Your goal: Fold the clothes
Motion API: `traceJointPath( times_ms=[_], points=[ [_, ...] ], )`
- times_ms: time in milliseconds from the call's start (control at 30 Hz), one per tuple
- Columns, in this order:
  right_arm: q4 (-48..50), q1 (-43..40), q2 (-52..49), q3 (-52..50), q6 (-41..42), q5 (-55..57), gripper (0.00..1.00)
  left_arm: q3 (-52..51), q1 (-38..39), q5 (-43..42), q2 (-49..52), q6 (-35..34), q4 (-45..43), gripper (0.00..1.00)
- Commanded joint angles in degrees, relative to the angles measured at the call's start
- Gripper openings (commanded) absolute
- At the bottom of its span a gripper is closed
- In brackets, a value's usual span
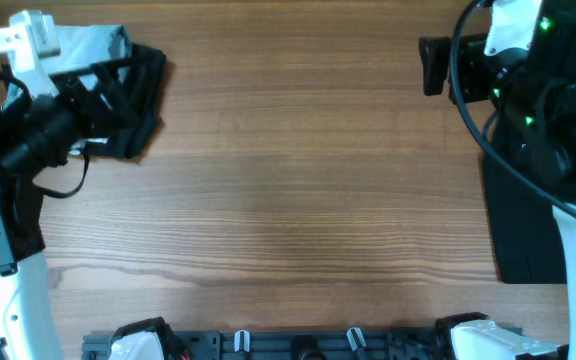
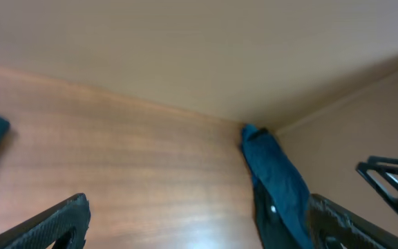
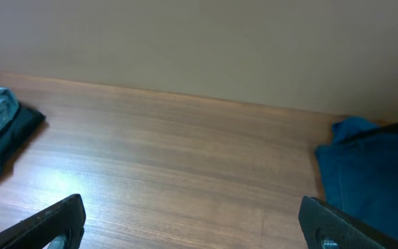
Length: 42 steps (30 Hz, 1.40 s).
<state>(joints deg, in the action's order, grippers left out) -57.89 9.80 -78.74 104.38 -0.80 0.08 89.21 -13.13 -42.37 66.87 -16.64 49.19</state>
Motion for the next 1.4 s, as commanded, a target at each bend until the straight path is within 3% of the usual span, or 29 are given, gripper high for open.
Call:
traceJointPath(
  times_ms=[0,133,267,333,433,567,767,900,1100,1367],
  points=[
    [0.0,-0.1,-1.6,-0.1,-0.6,1.0,1.00,0.0,0.1,-0.8,-0.4,-0.1,0.8,1.00],
    [0.0,-0.1,-3.0,-0.1,-0.6,1.0,1.00,0.0,0.1,-0.9,-0.6,12.9,0.9,1.00],
    [0.0,-0.1,-4.3,-0.1,-0.6,1.0,1.00,0.0,0.1,-0.6,-0.1,33.2,9.7,1.00],
    [0.0,-0.1,-5.1,-0.1,-0.6,1.0,1.00,0.0,0.2,-0.6,1.1,35.7,13.2,1.00],
    [0.0,-0.1,-6.4,-0.1,-0.6,1.0,1.00,-5.2,1.1,0.3,-1.1,32.3,4.6,1.00],
    [0.0,-0.1,-7.5,-0.1,-0.6,1.0,1.00,-19.9,4.3,14.8,-10.3,16.5,-14.8,1.00],
    [0.0,-0.1,-8.1,-0.1,-0.6,1.0,1.00,-48.1,7.6,26.4,-30.7,13.1,-37.6,1.00],
    [0.0,-0.1,-8.1,-0.1,-0.6,1.0,1.00,-69.5,7.6,31.8,-47.5,6.4,-50.6,1.00],
    [0.0,-0.1,-8.1,-0.1,-0.5,1.0,1.00,-83.9,7.7,32.1,-58.8,3.0,-56.1,1.00],
    [0.0,-0.1,-8.1,-0.1,-0.6,1.0,1.00,-85.6,8.9,38.3,-61.9,-0.7,-50.2,1.00]
  ],
)
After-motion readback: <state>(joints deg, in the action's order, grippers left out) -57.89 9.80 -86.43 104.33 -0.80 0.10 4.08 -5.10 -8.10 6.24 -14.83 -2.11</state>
